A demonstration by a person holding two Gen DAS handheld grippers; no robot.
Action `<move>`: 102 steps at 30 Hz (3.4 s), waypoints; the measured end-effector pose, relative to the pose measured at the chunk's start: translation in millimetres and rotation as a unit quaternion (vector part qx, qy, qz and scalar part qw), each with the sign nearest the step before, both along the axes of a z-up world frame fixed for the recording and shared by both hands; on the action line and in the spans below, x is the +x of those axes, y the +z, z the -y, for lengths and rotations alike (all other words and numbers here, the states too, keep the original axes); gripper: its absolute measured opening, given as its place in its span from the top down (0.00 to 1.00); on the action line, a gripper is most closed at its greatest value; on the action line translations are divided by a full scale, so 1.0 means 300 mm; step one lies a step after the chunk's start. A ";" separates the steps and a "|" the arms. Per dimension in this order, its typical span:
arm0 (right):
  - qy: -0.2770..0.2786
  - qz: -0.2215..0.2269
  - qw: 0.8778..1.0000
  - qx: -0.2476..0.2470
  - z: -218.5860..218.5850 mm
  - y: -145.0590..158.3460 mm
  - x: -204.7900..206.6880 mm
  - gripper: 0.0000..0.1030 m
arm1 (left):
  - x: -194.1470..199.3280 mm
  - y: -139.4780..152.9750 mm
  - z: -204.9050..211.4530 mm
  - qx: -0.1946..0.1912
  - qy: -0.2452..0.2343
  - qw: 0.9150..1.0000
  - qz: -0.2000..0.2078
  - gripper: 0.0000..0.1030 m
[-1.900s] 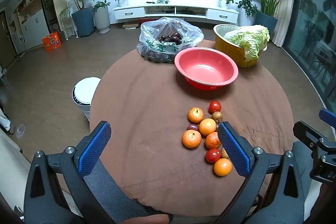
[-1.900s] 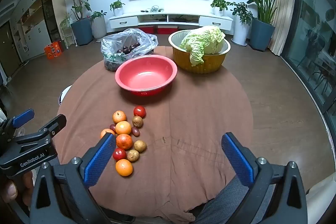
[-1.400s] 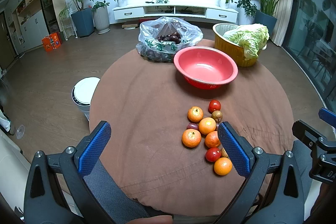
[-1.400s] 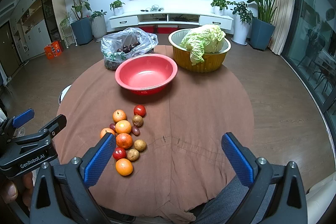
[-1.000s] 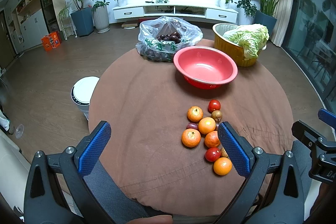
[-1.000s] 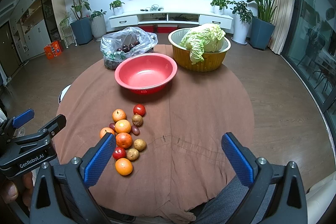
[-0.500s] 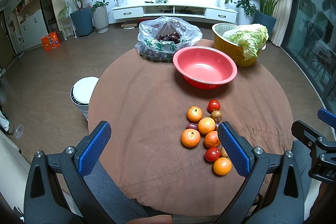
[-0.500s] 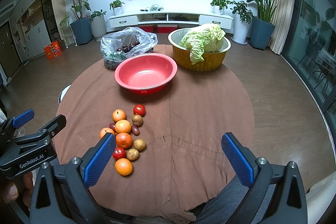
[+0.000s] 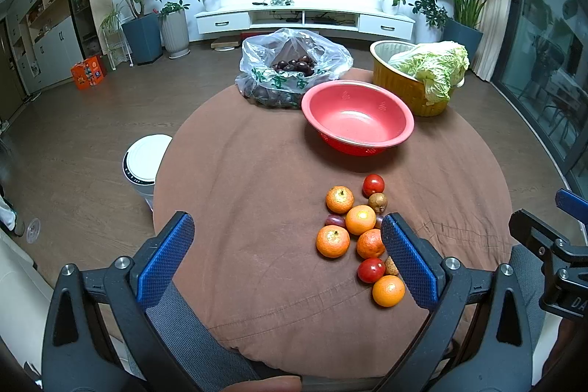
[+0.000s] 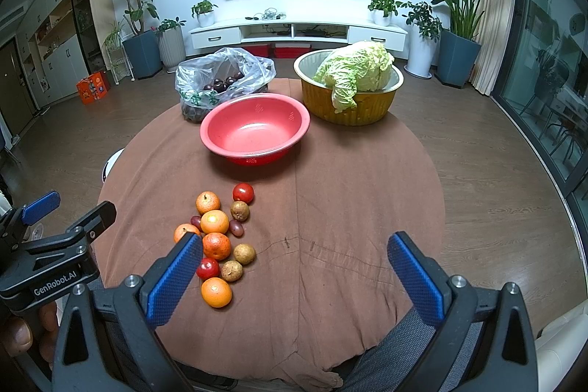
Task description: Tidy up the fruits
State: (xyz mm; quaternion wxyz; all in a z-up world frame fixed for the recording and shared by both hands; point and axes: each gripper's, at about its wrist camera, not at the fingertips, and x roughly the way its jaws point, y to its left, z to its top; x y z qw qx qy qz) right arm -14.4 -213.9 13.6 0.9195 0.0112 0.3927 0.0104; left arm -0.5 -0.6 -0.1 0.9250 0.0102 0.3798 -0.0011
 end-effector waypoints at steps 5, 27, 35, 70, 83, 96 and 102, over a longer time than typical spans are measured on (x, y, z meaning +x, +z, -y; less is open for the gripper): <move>0.000 0.000 1.000 0.000 0.000 -0.001 0.000 0.00 | 0.000 0.000 0.000 0.000 0.000 1.000 0.000 0.00; 0.000 0.000 1.000 0.000 -0.001 -0.004 0.001 0.00 | 0.014 0.007 -0.003 -0.001 0.000 1.000 0.000 0.00; 0.000 -0.001 1.000 0.000 0.000 -0.008 0.002 0.00 | 0.025 -0.008 0.003 -0.002 -0.001 1.000 -0.003 0.00; 0.168 -0.114 0.979 0.025 -0.227 -0.461 0.067 0.48 | 0.158 -0.305 -0.143 -0.026 -0.135 0.989 -0.060 0.00; 0.189 -0.124 0.972 0.065 -0.184 -0.461 0.073 0.63 | 0.271 -0.425 0.022 0.054 -0.322 0.942 -0.076 0.01; 0.190 -0.127 0.970 0.086 -0.129 -0.455 0.094 0.63 | 0.380 -0.461 0.064 0.027 -0.396 0.911 -0.114 0.36; 0.188 -0.130 0.970 0.086 -0.127 -0.455 0.095 0.63 | 0.375 -0.504 0.086 0.012 -0.411 0.901 -0.138 0.59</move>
